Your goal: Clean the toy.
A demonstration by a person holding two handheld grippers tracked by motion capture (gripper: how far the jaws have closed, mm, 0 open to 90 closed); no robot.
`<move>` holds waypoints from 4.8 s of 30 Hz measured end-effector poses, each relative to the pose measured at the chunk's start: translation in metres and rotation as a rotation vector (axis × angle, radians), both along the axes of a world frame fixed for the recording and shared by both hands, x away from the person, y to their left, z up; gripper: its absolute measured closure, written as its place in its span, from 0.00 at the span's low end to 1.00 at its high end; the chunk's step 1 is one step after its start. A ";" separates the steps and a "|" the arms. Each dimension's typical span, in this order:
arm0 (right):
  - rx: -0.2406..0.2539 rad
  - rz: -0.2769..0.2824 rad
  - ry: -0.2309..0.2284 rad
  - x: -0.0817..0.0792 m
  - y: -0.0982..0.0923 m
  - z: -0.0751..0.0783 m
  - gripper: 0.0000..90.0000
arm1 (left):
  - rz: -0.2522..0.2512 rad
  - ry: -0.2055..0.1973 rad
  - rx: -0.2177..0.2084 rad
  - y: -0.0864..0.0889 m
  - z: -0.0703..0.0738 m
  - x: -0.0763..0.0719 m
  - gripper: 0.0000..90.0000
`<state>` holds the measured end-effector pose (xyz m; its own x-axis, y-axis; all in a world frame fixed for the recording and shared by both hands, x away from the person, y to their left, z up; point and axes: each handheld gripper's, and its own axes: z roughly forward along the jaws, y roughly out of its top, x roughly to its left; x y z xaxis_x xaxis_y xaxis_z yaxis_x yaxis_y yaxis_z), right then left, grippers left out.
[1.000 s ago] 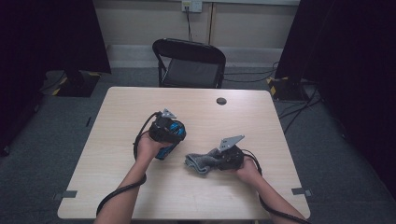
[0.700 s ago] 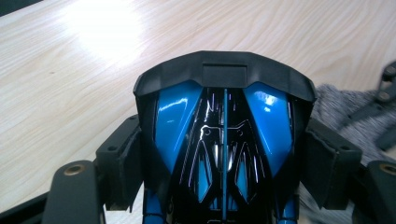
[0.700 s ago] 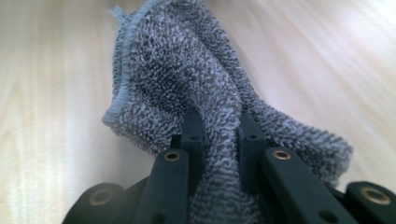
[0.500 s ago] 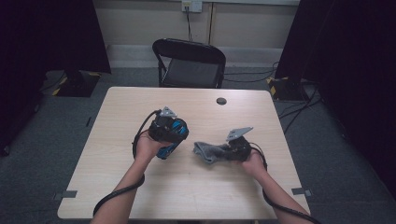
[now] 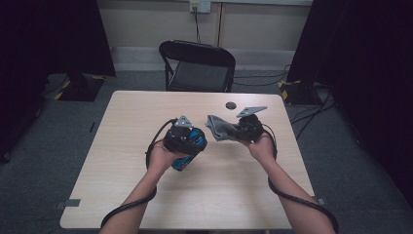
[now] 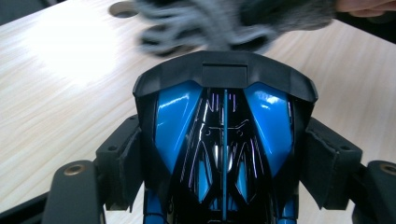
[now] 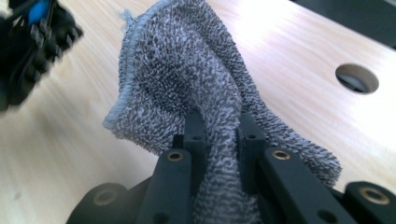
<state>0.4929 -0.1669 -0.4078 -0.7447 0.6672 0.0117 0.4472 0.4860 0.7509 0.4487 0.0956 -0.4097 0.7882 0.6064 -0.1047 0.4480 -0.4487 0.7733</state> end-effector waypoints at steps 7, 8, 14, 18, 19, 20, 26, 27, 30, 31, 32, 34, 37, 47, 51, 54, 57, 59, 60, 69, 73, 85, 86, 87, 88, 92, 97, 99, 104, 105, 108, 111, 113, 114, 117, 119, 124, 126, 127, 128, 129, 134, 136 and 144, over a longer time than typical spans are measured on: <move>-0.019 -0.013 -0.028 0.002 0.034 0.007 0.87 | -0.017 0.010 -0.004 -0.010 -0.003 -0.002 0.28; -0.007 -0.012 -0.029 0.002 0.037 0.007 0.87 | -0.013 0.014 -0.006 -0.010 -0.004 -0.002 0.28; -0.003 0.032 -0.009 0.000 0.052 0.005 0.87 | 0.009 0.012 -0.013 -0.008 -0.006 0.001 0.28; 0.011 0.074 -0.003 -0.005 0.056 0.005 0.88 | 0.046 0.018 -0.006 -0.002 -0.007 0.006 0.28; 0.019 0.086 0.001 -0.006 0.057 0.005 0.88 | 0.053 0.017 -0.004 0.000 -0.008 0.007 0.28; 0.018 0.095 0.002 -0.008 0.057 0.006 0.88 | 0.059 0.020 -0.007 0.001 -0.008 0.008 0.28; 0.034 0.137 0.007 -0.013 0.056 0.004 0.88 | 0.068 0.017 0.004 0.004 -0.010 0.010 0.28; 0.033 0.140 0.004 -0.013 0.055 0.004 0.88 | 0.070 0.014 0.006 0.004 -0.009 0.010 0.28; 0.046 0.143 0.003 -0.015 0.052 0.005 0.88 | 0.086 0.013 0.016 0.007 -0.009 0.012 0.28; 0.046 0.145 0.001 -0.015 0.051 0.005 0.88 | 0.091 0.015 0.015 0.008 -0.009 0.013 0.28; 0.052 0.149 0.002 -0.015 0.050 0.006 0.88 | 0.098 0.014 0.016 0.010 -0.009 0.013 0.28; 0.054 0.153 0.004 -0.017 0.049 0.007 0.88 | 0.113 0.017 0.014 0.013 -0.009 0.014 0.28; 0.056 0.166 0.003 -0.019 0.048 0.007 0.88 | 0.125 0.020 0.013 0.017 -0.008 0.016 0.28; 0.056 0.200 -0.003 -0.024 0.046 0.007 0.88 | 0.132 0.004 0.031 0.019 -0.005 0.018 0.28; 0.067 0.208 0.004 -0.026 0.044 0.009 0.88 | 0.142 0.004 0.029 0.021 -0.004 0.019 0.28; 0.067 0.214 0.004 -0.028 0.043 0.010 0.88 | 0.142 -0.002 0.042 0.021 -0.003 0.019 0.28; 0.070 0.226 0.005 -0.029 0.043 0.010 0.88 | 0.149 -0.003 0.042 0.023 -0.003 0.020 0.28; 0.074 0.231 0.010 -0.030 0.043 0.010 0.88 | 0.154 -0.001 0.042 0.024 -0.003 0.020 0.28; 0.070 0.235 0.010 -0.030 0.043 0.009 0.88 | 0.156 -0.002 0.047 0.025 -0.004 0.021 0.28; 0.069 0.240 0.028 -0.035 0.032 0.001 0.88 | 0.182 -0.003 0.032 0.034 -0.003 0.024 0.28; 0.067 0.238 0.040 -0.036 0.026 -0.001 0.88 | 0.191 -0.012 0.028 0.036 0.001 0.024 0.28; 0.095 0.123 0.043 -0.021 -0.008 0.004 0.88 | 0.168 -0.026 0.010 0.035 0.008 0.018 0.28; 0.097 0.112 0.041 -0.018 -0.010 0.005 0.88 | 0.165 -0.028 0.007 0.034 0.008 0.017 0.28; 0.094 0.098 0.038 -0.015 -0.011 0.007 0.88 | 0.160 -0.030 0.007 0.033 0.009 0.016 0.28; 0.093 0.082 0.034 -0.013 -0.012 0.008 0.88 | 0.153 -0.026 0.002 0.032 0.009 0.016 0.28; 0.090 0.036 0.035 -0.001 -0.013 0.012 0.88 | 0.140 -0.030 -0.005 0.027 0.011 0.012 0.28; 0.103 -0.009 0.041 0.012 -0.007 0.014 0.88 | 0.111 -0.033 -0.012 0.020 0.012 0.009 0.28; 0.108 -0.011 0.042 0.015 -0.002 0.016 0.88 | 0.103 -0.030 -0.017 0.018 0.011 0.008 0.28; 0.111 -0.005 0.034 0.020 0.014 0.023 0.88 | 0.084 -0.022 -0.018 0.011 0.007 0.006 0.28; 0.112 -0.003 0.033 0.021 0.017 0.024 0.88 | 0.081 -0.021 -0.020 0.010 0.007 0.005 0.28; 0.109 0.009 0.031 0.021 0.027 0.027 0.88 | 0.071 -0.019 -0.027 0.006 0.006 0.003 0.28; 0.097 0.018 0.026 0.022 0.034 0.028 0.88 | 0.059 -0.013 -0.037 0.003 0.006 0.001 0.28; 0.093 0.016 0.030 0.023 0.038 0.027 0.88 | 0.054 -0.016 -0.040 0.001 0.006 0.000 0.28; 0.097 0.015 0.032 0.023 0.039 0.027 0.88 | 0.051 -0.014 -0.039 0.000 0.006 -0.001 0.28; 0.105 0.022 0.037 0.023 0.044 0.025 0.88 | 0.041 -0.018 -0.044 -0.003 0.008 -0.003 0.28; 0.105 0.034 0.038 0.022 0.047 0.025 0.88 | 0.037 -0.019 -0.046 -0.004 0.008 -0.003 0.28; 0.118 0.053 0.048 0.020 0.052 0.024 0.88 | 0.035 -0.017 -0.042 -0.007 0.007 -0.003 0.28; 0.123 0.058 0.052 0.019 0.053 0.025 0.88 | 0.038 -0.017 -0.040 -0.007 0.006 -0.003 0.28; 0.127 0.064 0.051 0.019 0.054 0.026 0.88 | 0.041 -0.014 -0.041 -0.007 0.005 -0.002 0.28; 0.129 0.067 0.051 0.018 0.054 0.027 0.88 | 0.042 -0.012 -0.036 -0.006 0.004 -0.002 0.28; 0.132 0.070 0.053 0.018 0.054 0.028 0.88 | 0.044 -0.012 -0.038 -0.006 0.003 -0.001 0.28; 0.142 0.104 0.059 0.013 0.057 0.029 0.88 | 0.055 -0.007 -0.035 -0.005 0.000 0.000 0.28; 0.141 0.117 0.060 0.011 0.057 0.028 0.88 | 0.059 -0.007 -0.031 -0.004 -0.001 0.001 0.28; 0.145 0.144 0.078 0.007 0.059 0.023 0.88 | 0.071 -0.013 -0.030 0.000 0.001 0.001 0.28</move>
